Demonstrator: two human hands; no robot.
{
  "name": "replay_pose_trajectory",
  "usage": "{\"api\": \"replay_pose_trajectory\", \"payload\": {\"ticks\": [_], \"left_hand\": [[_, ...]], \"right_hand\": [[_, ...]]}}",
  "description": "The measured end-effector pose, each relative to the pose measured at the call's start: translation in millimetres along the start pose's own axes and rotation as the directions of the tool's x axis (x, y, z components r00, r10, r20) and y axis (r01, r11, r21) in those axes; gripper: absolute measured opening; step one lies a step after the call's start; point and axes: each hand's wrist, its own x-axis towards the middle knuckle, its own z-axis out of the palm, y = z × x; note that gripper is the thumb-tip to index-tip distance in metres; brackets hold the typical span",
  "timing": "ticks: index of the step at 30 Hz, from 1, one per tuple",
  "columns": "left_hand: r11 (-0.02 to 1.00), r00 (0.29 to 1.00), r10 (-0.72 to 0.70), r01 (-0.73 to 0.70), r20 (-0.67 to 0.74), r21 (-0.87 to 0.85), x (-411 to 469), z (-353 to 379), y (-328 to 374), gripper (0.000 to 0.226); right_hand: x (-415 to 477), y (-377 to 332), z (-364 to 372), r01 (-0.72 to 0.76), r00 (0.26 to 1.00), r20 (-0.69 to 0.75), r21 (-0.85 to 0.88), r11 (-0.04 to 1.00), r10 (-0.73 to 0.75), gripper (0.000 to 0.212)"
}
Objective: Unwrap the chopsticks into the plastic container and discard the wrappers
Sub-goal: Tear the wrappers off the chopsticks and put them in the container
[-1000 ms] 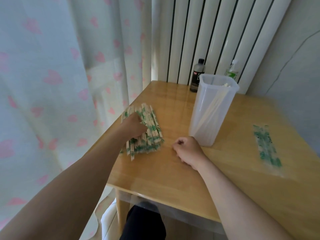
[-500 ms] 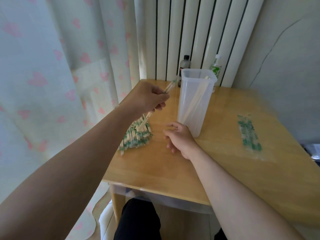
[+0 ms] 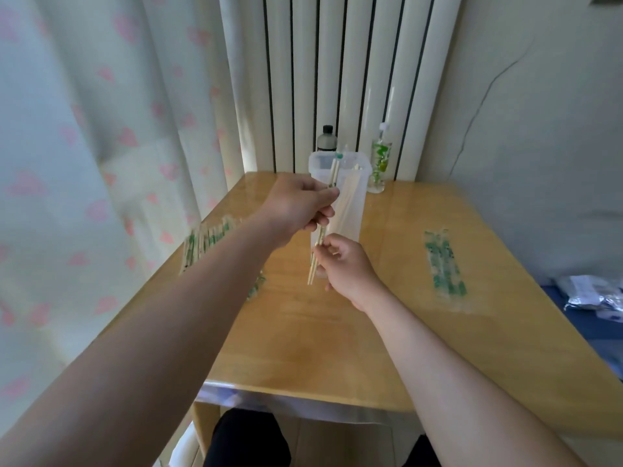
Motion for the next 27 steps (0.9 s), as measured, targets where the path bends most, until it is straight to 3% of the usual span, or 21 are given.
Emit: {"api": "replay_pose_trajectory", "payload": {"ticks": [11, 15, 17, 20, 27], "left_hand": [[0.987, 0.999, 0.04, -0.036, -0.019, 0.154, 9, 14, -7, 0.034], [0.928, 0.996, 0.09, -0.092, 0.023, 0.36, 9, 13, -9, 0.032], [0.865, 0.991, 0.112, -0.133, 0.072, 0.485, 7, 11, -8, 0.027], [0.88, 0.977, 0.008, -0.109, 0.215, 0.462, -2, 11, -9, 0.022], [0.84, 0.95, 0.003, -0.172, 0.313, 0.514, -4, 18, -12, 0.018]], "right_hand": [[1, -22, -21, 0.023, 0.999, -0.053, 0.17, 0.985, -0.015, 0.014], [-2, -24, -31, -0.017, 0.999, -0.032, 0.199, 0.98, 0.024, 0.009], [0, -28, -45, -0.014, 0.994, -0.094, 0.331, 0.944, 0.047, 0.013], [2, -36, -65, 0.004, 0.98, -0.17, 0.527, 0.85, 0.1, 0.019], [-1, -37, -82, 0.061, 0.977, -0.2, 0.576, 0.815, 0.068, 0.02]]}}
